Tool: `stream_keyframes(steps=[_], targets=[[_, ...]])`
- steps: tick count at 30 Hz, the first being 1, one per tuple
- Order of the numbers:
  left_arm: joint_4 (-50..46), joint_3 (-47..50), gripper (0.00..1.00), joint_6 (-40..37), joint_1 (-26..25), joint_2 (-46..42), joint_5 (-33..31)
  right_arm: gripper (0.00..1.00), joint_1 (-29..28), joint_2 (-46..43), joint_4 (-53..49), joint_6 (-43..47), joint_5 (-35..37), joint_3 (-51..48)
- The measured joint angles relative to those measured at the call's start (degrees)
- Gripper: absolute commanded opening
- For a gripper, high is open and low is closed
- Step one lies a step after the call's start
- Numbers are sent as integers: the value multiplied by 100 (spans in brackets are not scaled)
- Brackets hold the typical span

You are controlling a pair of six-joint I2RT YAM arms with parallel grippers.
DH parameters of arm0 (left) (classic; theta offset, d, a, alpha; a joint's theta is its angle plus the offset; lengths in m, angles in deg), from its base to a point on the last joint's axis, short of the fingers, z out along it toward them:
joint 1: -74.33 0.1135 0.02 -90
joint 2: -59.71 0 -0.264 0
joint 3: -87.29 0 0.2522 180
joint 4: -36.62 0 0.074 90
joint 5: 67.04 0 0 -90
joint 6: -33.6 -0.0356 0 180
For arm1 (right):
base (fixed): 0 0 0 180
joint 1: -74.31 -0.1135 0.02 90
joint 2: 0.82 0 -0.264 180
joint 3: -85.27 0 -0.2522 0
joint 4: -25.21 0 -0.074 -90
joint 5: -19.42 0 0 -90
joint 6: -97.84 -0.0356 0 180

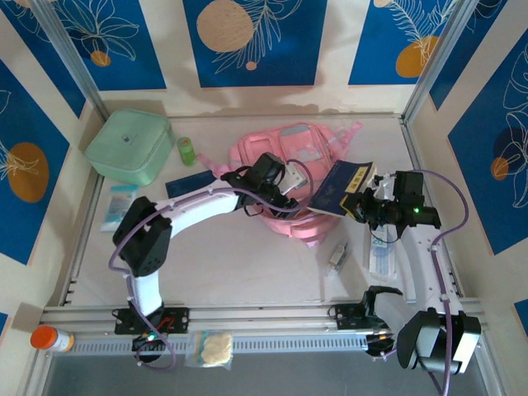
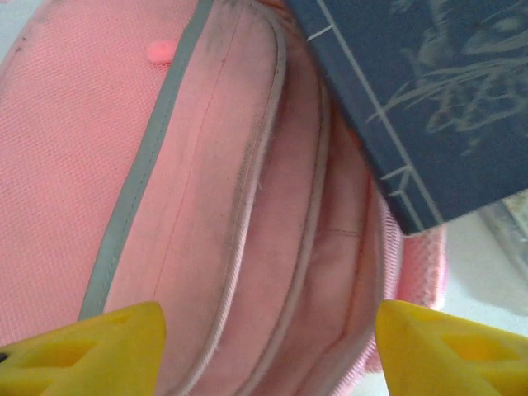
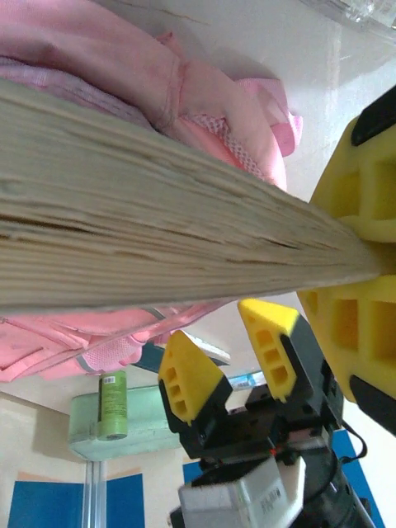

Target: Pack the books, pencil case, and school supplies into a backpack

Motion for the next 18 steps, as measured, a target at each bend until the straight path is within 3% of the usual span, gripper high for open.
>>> stream_keyframes(steps=[13,16,18], targets=[[-332,-750,67,-612,-31,918,-243,0,173,2,-37,-2,-4,-83],[-328,-876,63,-695,-37,1036,-339,0,186,4,-37,-2,-4,-116],[-299,-933,55,-723,-42,1113,-439,0,186,4,-37,-2,-7,-120]])
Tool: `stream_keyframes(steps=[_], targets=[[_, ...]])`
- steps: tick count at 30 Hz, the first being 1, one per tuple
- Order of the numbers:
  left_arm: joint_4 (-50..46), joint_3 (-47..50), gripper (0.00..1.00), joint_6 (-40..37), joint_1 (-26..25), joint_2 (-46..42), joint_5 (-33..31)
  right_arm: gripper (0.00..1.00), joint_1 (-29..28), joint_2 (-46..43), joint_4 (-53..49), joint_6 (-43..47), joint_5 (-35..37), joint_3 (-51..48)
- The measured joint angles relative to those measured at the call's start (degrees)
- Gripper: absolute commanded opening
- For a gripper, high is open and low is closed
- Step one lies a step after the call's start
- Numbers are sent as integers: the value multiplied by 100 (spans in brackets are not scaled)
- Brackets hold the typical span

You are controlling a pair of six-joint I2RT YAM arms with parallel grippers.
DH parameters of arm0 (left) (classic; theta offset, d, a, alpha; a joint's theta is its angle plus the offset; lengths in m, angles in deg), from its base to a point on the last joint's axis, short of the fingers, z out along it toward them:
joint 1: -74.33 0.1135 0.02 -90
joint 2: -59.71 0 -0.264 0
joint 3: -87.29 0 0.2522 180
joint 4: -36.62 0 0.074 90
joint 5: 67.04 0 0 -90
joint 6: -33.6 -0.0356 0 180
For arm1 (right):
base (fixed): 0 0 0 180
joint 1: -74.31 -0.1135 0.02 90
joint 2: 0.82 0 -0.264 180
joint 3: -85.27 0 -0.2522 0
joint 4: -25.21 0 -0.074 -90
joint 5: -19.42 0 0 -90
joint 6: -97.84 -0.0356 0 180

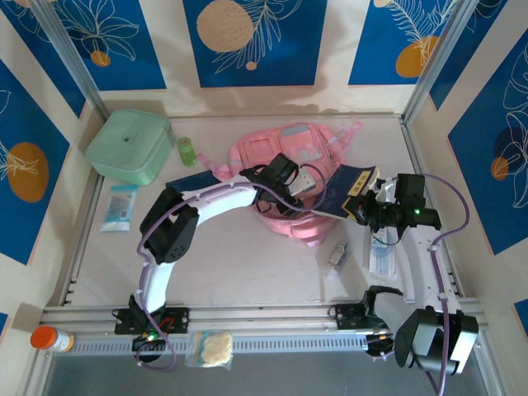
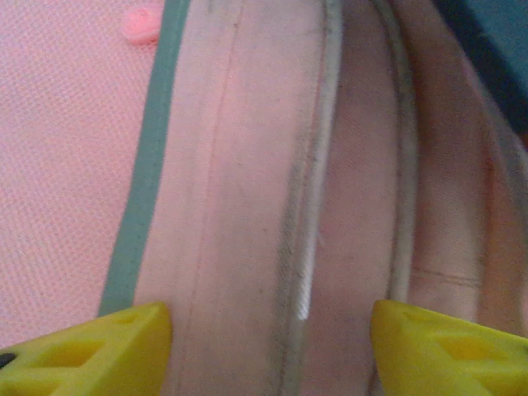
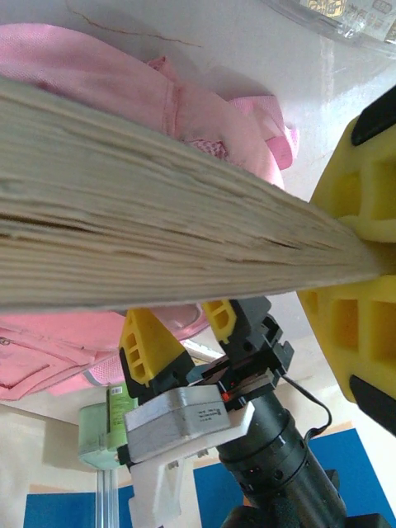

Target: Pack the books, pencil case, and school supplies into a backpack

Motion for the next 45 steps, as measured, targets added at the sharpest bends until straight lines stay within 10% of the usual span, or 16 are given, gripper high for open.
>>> stream_keyframes(steps=[18,45], targets=[[33,-146,0,-400,-44,79,-479,0,229,-136,-170,2,-42,61],[378,-323,0,-190,7,-1043,-2260,0,-262,-1121,-2044,153,752,890]])
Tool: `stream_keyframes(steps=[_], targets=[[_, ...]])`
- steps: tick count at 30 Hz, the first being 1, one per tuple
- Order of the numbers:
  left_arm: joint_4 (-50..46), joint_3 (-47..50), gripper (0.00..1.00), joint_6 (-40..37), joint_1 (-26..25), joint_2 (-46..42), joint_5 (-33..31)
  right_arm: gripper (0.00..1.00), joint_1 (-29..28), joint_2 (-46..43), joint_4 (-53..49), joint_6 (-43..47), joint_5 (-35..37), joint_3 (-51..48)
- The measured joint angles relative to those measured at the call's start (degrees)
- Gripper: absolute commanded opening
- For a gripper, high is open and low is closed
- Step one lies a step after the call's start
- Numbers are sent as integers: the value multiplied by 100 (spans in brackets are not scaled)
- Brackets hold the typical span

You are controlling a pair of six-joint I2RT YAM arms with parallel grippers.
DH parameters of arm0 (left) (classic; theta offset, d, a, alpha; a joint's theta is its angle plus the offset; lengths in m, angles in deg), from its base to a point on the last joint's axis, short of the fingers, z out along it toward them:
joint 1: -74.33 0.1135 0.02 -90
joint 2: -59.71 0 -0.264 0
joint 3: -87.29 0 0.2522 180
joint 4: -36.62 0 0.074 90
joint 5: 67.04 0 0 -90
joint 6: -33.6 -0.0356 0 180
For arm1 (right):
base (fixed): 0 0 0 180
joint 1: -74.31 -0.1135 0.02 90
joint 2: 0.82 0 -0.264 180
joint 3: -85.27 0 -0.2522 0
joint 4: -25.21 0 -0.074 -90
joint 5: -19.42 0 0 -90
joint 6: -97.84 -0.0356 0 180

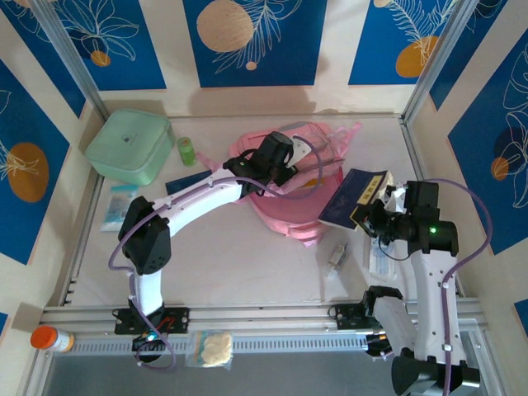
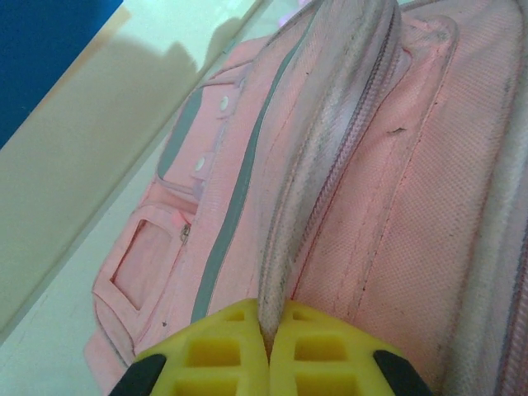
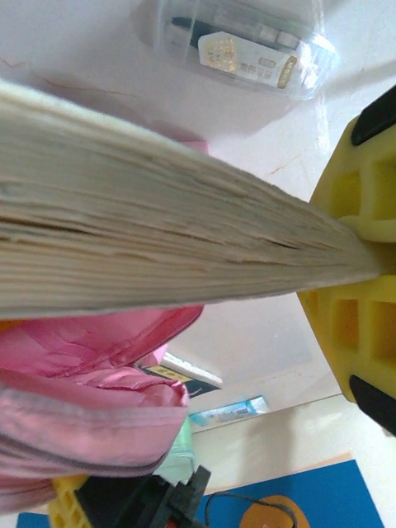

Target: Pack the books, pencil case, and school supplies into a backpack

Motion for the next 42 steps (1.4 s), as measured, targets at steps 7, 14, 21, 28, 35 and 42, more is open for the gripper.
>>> stream_keyframes(steps=[7,14,21,28,35,42], targets=[[-4,0,0,96,4,-76,-22,0,-776,756,1233,-398,-595,-815],[-50,2,0,98,7,-210,-83,0,-966,2107,3351,-715,-1226,-964],[-66,4,0,98,31,-308,-109,1,-1279,3571,4603,-715,-1274,-909],[-70,4,0,127,44,-310,-122,22,-1342,4684,5003,-496,-1075,-470],[-70,4,0,157,57,-310,-76,43,-1187,4750,4662,-170,-529,-243],[-90,4,0,232,74,-330,-9,35,-1322,3934,4030,-142,151,-424]])
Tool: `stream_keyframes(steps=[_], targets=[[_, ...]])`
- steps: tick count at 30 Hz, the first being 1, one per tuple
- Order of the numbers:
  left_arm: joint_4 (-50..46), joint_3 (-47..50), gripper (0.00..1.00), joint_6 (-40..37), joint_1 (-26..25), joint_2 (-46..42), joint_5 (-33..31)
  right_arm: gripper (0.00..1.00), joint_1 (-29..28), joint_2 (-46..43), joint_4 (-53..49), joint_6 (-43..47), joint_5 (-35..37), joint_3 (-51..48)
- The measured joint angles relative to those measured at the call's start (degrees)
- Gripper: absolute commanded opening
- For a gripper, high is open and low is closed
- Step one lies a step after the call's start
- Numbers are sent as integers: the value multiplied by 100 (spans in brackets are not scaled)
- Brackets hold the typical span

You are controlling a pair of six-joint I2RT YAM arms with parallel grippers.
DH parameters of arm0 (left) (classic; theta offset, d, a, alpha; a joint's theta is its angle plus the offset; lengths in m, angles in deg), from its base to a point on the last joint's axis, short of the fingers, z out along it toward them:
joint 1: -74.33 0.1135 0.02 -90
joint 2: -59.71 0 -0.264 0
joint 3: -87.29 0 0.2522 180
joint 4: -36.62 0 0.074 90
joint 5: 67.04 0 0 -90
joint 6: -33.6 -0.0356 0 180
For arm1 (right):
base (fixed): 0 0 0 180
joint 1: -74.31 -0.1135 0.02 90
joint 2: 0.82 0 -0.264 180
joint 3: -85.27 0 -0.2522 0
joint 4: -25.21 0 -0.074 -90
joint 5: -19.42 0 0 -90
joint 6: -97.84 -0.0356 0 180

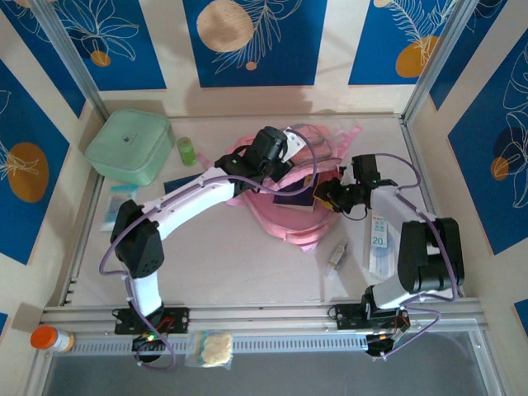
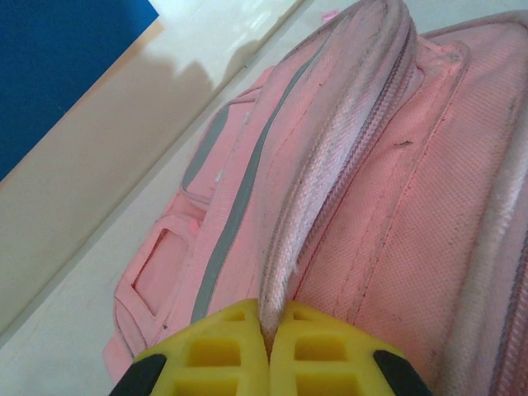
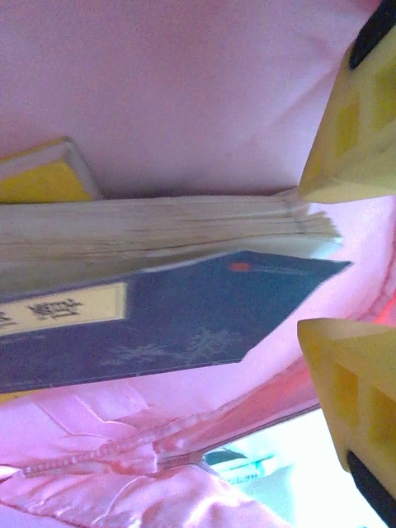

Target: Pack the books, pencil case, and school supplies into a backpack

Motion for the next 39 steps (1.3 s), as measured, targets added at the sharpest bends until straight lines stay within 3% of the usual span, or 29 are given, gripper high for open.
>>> stream_keyframes(steps=[4,11,18,25,32,39], targets=[[0,2,0,17,15,-11,37,16,-424,-417,-57,-286,157,-367],[-2,2,0,46,17,-11,81,1,-1113,-44,310,-866,531,-522],[-20,2,0,61,17,-11,103,0,-1161,522,778,-1141,1233,-481],[-15,2,0,157,20,-11,146,0,-837,793,1364,-1200,1624,-157],[0,2,0,170,52,-11,146,0,-807,1158,1681,-1200,1709,234],[-2,2,0,190,57,-11,188,2,-857,857,1727,-1154,1606,-68]])
